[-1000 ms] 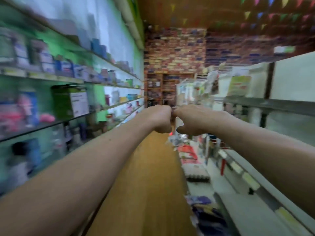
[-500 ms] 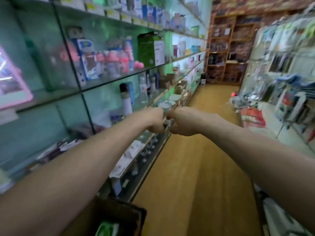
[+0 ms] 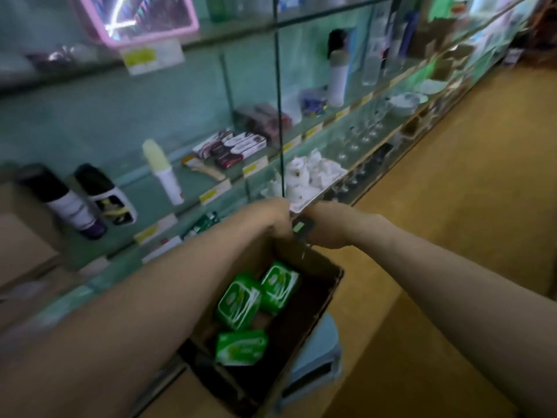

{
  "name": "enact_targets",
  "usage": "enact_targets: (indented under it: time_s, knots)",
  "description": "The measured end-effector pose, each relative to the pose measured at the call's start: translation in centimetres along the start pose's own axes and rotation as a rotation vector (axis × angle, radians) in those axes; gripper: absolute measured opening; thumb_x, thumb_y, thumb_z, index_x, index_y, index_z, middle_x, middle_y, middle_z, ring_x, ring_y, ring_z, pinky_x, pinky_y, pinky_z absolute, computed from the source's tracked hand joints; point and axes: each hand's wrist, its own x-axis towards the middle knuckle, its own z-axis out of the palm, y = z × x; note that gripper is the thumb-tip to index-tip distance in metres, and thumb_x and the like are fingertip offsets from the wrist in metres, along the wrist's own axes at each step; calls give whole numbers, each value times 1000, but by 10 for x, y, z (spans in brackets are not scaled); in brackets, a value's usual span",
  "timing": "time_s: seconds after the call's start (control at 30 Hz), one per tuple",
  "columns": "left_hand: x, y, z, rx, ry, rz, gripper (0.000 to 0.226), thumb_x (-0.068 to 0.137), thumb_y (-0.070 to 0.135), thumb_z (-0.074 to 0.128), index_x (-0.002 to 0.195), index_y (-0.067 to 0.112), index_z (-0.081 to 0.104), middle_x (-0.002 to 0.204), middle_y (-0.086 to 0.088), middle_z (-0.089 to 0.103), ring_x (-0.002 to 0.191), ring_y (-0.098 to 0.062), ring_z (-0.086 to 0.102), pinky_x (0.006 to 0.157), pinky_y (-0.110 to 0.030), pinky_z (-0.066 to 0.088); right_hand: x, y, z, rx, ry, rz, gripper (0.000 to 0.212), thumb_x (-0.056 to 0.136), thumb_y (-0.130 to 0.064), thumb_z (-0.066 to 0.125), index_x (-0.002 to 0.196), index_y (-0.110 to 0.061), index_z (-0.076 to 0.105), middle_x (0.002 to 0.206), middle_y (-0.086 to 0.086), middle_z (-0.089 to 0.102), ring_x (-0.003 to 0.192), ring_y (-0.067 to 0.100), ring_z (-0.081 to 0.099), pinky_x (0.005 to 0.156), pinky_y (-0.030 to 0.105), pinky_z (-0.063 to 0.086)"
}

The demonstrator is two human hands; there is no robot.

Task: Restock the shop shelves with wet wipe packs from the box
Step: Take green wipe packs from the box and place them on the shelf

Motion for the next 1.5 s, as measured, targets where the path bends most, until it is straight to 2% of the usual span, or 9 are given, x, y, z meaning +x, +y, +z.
enact_targets:
  time_s: [0.13, 0.27, 0.37, 0.47, 0.67, 0.83, 0.93, 1.23, 1.5]
  knots:
    - [2, -42, 49, -97, -86, -131, 31, 81, 29, 69, 108, 14, 60, 109, -10, 63, 91, -26, 62, 71, -32, 49, 27, -17, 52, -11, -127, -73, 26, 95, -25, 51, 115, -12, 58, 113, 10, 61, 89, 27, 57, 74, 36, 47]
    - [6, -78, 102, -121, -164, -265, 66, 87, 38, 66, 140, 6, 43, 140, -14, 48, 122, -29, 52, 99, -36, 46, 48, -28, 96, 19, -275, -134, 40, 99, -26, 49, 135, -10, 46, 132, 11, 50, 115, 29, 51, 94, 37, 44]
    - [8, -100, 133, -183, -227, -311, 50, 88, 34, 66, 128, 8, 51, 124, -13, 57, 106, -27, 58, 87, -36, 51, 57, -38, 126, 78, -322, -118, 45, 98, -28, 49, 139, -10, 43, 139, 13, 45, 125, 31, 46, 102, 40, 41]
    - [6, -114, 161, -230, -278, -349, 47, 86, 28, 68, 127, 8, 54, 120, -12, 61, 104, -27, 60, 87, -35, 53, 63, -52, 162, 119, -375, -131, 43, 95, -36, 53, 130, -11, 51, 132, 13, 53, 119, 30, 51, 97, 37, 43]
    - [17, -125, 198, -297, -122, -448, 64, 84, 32, 67, 139, 17, 37, 137, -13, 44, 123, -32, 48, 96, -42, 46, 63, -80, 230, 100, -431, -145, 62, 85, -38, 66, 136, -14, 39, 136, 12, 44, 125, 32, 46, 101, 40, 42]
    - [30, -110, 208, 96, -14, -242, 89, 85, 30, 70, 152, 28, 11, 149, -13, 21, 135, -33, 26, 103, -45, 34, 59, -101, 259, 1, -473, -140, 90, 85, -44, 67, 149, -10, 15, 146, 14, 28, 131, 35, 35, 100, 47, 41]
    - [42, -103, 205, 363, -139, 11, 99, 82, 27, 73, 154, 26, 5, 160, -10, 2, 146, -30, 5, 115, -50, 19, 61, -106, 263, -36, -489, -112, 94, 85, -38, 68, 151, -9, 8, 149, 17, 23, 133, 37, 33, 101, 48, 41]
    - [66, -89, 185, 660, -323, 82, 75, 90, 23, 63, 149, 19, 19, 143, -7, 44, 136, -27, 24, 103, -38, 29, 60, -107, 266, -91, -373, -118, 73, 84, -22, 68, 141, -8, 25, 141, 15, 32, 131, 34, 34, 100, 45, 37]
    - [78, -80, 176, 755, -432, 56, 72, 91, 25, 62, 150, 15, 22, 153, -11, 29, 142, -29, 18, 115, -40, 18, 63, -97, 271, -181, -272, -212, 68, 84, -22, 66, 139, -10, 27, 137, 13, 37, 129, 31, 36, 108, 47, 31]
